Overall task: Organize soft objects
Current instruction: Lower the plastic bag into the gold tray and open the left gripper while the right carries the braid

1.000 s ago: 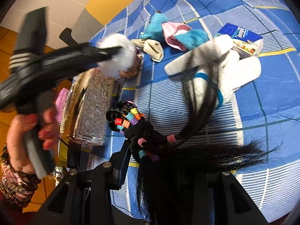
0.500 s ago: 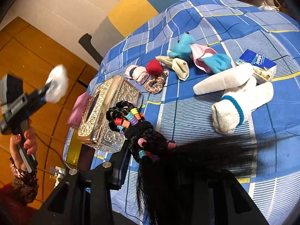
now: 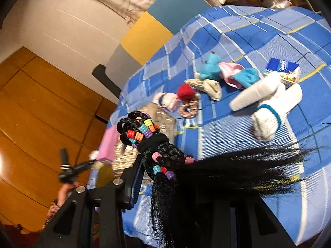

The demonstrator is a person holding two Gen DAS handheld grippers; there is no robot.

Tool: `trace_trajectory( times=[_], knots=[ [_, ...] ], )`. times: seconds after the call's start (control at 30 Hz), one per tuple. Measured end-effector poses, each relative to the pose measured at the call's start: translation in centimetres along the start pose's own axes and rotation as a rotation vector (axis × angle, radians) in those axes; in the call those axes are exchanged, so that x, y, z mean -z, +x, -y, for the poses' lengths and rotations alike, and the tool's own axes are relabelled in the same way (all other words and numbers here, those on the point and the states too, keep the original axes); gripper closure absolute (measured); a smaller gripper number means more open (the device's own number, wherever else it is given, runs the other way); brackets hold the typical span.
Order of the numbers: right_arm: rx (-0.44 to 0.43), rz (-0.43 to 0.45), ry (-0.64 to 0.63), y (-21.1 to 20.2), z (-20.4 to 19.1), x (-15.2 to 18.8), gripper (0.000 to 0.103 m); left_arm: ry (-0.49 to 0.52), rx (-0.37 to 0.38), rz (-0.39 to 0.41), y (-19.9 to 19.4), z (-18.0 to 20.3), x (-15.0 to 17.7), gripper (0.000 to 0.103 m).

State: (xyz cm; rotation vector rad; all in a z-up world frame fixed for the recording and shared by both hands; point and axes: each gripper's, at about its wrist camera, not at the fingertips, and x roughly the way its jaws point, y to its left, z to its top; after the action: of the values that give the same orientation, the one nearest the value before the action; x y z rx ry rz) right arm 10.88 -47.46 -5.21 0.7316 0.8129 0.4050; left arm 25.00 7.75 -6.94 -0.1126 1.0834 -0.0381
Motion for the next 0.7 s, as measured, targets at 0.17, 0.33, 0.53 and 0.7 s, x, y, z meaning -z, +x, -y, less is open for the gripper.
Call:
trace_trajectory(
  times=[0.17, 0.33, 0.53, 0.7],
  knots=[
    [-0.044, 0.006, -0.028, -0.8, -4.0, 1.2, 0.063, -0.039, -0.056, -0.035, 2.8, -3.8, -0.3, 0.067],
    [-0.092, -0.032, -0.105, 0.0, -9.2, 2.9, 0.063, -0.048, -0.093, -0.057, 4.9, -5.8, -0.9, 0.066],
    [-0.146, -0.099, -0.217, 3.0, -15.1, 4.5, 0.063, -0.027, -0.149, -0.042, 6.1, -6.7, -1.5, 0.063],
    [-0.188, -0.174, -0.277, 6.5, -18.8, 6.4, 0.063, -0.073, -0.073, -0.022, 5.0, -7.8, -1.8, 0.06]
  ],
)
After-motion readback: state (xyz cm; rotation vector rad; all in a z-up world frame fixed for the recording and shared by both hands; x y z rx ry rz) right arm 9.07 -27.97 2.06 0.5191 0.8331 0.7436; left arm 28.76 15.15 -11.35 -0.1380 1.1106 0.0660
